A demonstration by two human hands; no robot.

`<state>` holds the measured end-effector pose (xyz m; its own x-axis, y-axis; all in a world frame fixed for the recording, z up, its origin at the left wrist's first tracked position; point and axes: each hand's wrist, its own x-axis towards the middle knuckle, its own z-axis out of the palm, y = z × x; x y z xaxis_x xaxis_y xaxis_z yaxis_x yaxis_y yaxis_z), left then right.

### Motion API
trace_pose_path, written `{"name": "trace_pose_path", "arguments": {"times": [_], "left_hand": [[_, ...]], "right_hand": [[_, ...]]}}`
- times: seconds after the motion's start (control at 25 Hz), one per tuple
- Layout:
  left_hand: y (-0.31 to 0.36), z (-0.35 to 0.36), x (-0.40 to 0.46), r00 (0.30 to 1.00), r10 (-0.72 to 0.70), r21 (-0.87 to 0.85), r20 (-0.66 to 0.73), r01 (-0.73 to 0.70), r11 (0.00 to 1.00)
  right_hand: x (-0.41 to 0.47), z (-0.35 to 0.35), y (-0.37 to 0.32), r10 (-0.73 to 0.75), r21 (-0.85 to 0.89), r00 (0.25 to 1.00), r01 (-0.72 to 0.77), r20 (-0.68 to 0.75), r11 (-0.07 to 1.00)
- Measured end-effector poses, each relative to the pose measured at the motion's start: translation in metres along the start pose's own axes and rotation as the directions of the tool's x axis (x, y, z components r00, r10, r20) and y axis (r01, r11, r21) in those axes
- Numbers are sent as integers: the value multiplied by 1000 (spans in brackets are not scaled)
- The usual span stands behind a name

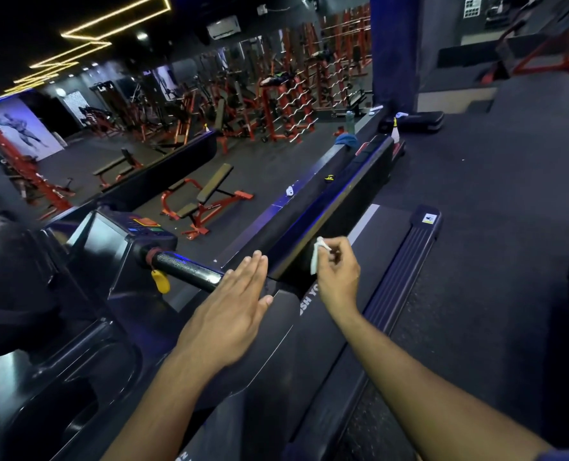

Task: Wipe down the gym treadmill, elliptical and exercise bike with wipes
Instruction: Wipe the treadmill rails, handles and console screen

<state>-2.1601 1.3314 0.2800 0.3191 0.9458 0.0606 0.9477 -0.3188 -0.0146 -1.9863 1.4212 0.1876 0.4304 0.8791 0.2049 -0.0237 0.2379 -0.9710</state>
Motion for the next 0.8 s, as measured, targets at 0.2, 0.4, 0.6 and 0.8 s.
{"name": "trace_pose_path", "arguments": {"times": [0.2, 0.4, 0.6, 0.8], "left_hand": [[-4, 3, 2, 1000, 12, -17, 20, -11, 1000], [-1, -6, 20, 996, 73, -97, 59, -68, 993], [19, -1, 83, 991, 137, -158, 7, -134, 978], [16, 5, 86, 991, 132, -137, -14, -133, 982]], "right_hand": [[-60, -5, 22, 132, -42, 977, -127, 170, 991], [-18, -28, 5, -74, -11, 991, 75, 112, 997], [-3, -10, 0, -243, -98, 959, 259, 147, 961], [19, -5, 12, -273, -71, 954, 283, 125, 956]]}}
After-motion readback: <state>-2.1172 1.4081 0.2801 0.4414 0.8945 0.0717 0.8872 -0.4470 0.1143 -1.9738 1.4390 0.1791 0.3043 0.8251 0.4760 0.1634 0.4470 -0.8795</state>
